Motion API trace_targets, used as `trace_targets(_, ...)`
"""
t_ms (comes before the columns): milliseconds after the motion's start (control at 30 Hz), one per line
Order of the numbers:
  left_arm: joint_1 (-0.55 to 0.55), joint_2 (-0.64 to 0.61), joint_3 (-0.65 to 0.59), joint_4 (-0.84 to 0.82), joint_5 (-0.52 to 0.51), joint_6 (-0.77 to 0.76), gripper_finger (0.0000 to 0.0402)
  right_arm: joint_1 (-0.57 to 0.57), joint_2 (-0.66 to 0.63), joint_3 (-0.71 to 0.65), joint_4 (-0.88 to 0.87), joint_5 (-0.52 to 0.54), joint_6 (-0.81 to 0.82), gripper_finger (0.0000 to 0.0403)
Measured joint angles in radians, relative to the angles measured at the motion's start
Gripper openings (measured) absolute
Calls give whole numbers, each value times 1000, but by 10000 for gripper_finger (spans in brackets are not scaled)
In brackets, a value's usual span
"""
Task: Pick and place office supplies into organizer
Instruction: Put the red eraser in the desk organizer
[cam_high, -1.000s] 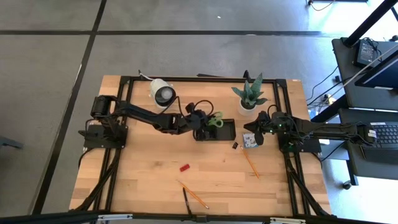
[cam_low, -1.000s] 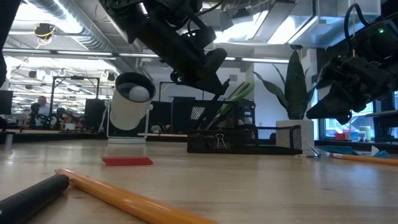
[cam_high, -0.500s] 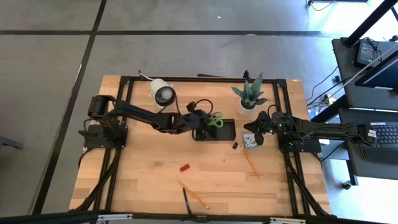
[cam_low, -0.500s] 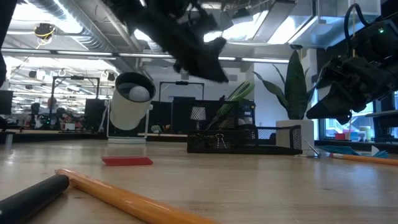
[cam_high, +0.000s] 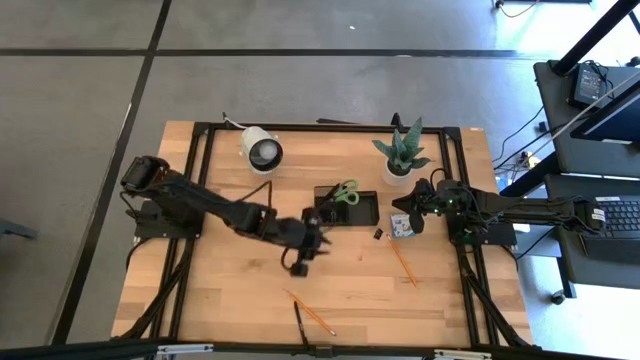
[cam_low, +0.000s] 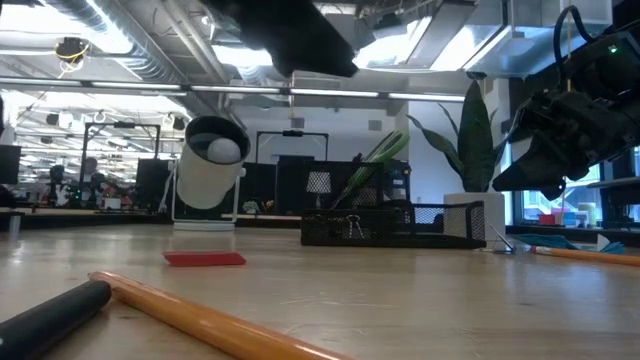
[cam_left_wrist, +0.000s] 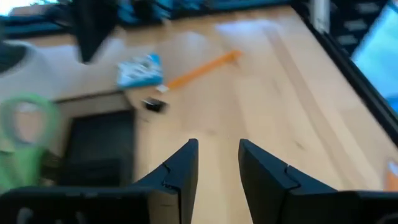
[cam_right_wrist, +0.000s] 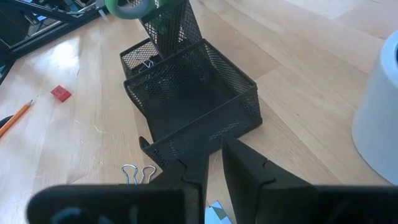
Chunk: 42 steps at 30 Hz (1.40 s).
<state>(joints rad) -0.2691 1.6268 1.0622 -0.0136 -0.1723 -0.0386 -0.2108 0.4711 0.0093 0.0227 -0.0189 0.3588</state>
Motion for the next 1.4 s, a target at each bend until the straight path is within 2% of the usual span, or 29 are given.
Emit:
trace_targets(100,-59,0,0,-49,-12,-37,110,0,0,0,1,0,2,51)
trace_targets(267,-110,1,54,-253,-72,-319,114,0,0,0,4,0,3,51)
trace_targets(367,-116,6,75,-344,-71,-402,114,0,0,0,4,0,3,51)
trace_targets(933,-113,7,74,-361,-42,-493,117,0,0,0,5,0,3,51)
trace_targets(1033,-108,7,74,-365,-21,-498,132,0,0,0,5,0,3,51)
trace_targets(1267,-108,7,74,-365,-12,-471,197,0,0,0,5,0,1,51)
trace_targets(1400,-114,7,74,-365,-9,-440,213,0,0,0,5,0,0,51)
